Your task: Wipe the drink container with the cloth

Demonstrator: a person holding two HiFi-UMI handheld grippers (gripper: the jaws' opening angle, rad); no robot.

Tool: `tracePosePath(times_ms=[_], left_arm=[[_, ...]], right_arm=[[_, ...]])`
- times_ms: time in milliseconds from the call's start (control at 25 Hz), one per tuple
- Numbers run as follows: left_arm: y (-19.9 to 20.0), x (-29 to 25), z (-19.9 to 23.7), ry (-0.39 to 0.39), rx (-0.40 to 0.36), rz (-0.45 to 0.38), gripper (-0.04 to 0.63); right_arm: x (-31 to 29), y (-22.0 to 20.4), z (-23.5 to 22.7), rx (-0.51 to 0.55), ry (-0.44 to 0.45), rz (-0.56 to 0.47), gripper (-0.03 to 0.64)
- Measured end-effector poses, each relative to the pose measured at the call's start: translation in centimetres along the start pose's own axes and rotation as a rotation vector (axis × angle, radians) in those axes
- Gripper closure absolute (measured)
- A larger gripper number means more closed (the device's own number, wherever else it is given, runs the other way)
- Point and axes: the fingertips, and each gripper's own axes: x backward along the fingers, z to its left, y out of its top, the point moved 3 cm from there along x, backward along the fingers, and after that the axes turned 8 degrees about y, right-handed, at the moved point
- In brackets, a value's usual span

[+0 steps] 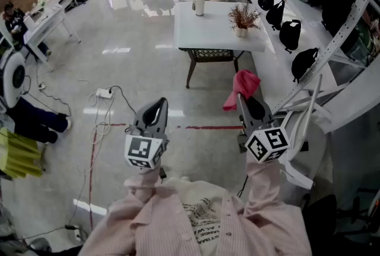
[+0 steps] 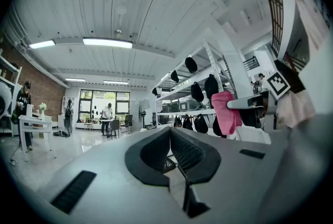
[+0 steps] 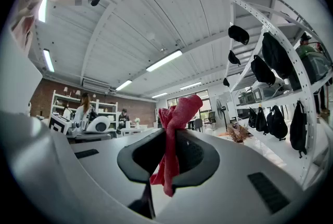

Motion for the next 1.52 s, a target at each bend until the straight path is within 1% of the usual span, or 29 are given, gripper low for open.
tracePosePath(times_ms=[360, 560, 680, 960, 1280, 1320, 1400, 1440, 1520], left_arm=[[-0.7, 0.1, -1.7, 0.002, -0.011, 0.012, 0.592], [-1.6, -0.3, -2.0, -0.014, -0.001, 0.037, 0.591], [-1.7, -1.0, -1.6, -0.002, 0.010, 0.041, 0.591], [-2.4, -3.5, 0.0, 0.030, 0.023, 0.044, 0.591], [-3.4, -9.3, 2.4, 0.045, 0.043, 0.044, 0.585], [-3.4, -10.1, 2.8, 0.046, 0.046, 0.042, 0.549], [-3.6, -12.0, 3.6, 0.033, 0.051, 0.042, 0.403], [-3.7, -13.0, 4.0, 0.028, 0.052, 0.044, 0.376], [-3.9, -15.0, 5.0, 0.028, 0.047, 0.054, 0.376]], right_arm=[[1.0, -0.6, -1.0, -0.015, 0.005, -0.004, 0.580], [0.9, -1.4, -1.7, -0.039, 0.012, 0.007, 0.580], [0.3, -1.4, -2.0, -0.040, 0.020, 0.005, 0.580], [-2.3, -2.5, -3.7, -0.058, 0.032, 0.022, 0.580], [-6.9, -3.5, -7.6, -0.073, 0.020, 0.031, 0.580], [-7.7, -3.6, -8.2, -0.074, 0.018, 0.035, 0.580], [-9.4, -3.7, -9.4, -0.078, 0.012, 0.041, 0.580], [-10.3, -3.8, -10.0, -0.080, 0.011, 0.043, 0.580], [-12.2, -3.9, -11.1, -0.088, 0.011, 0.046, 0.580]])
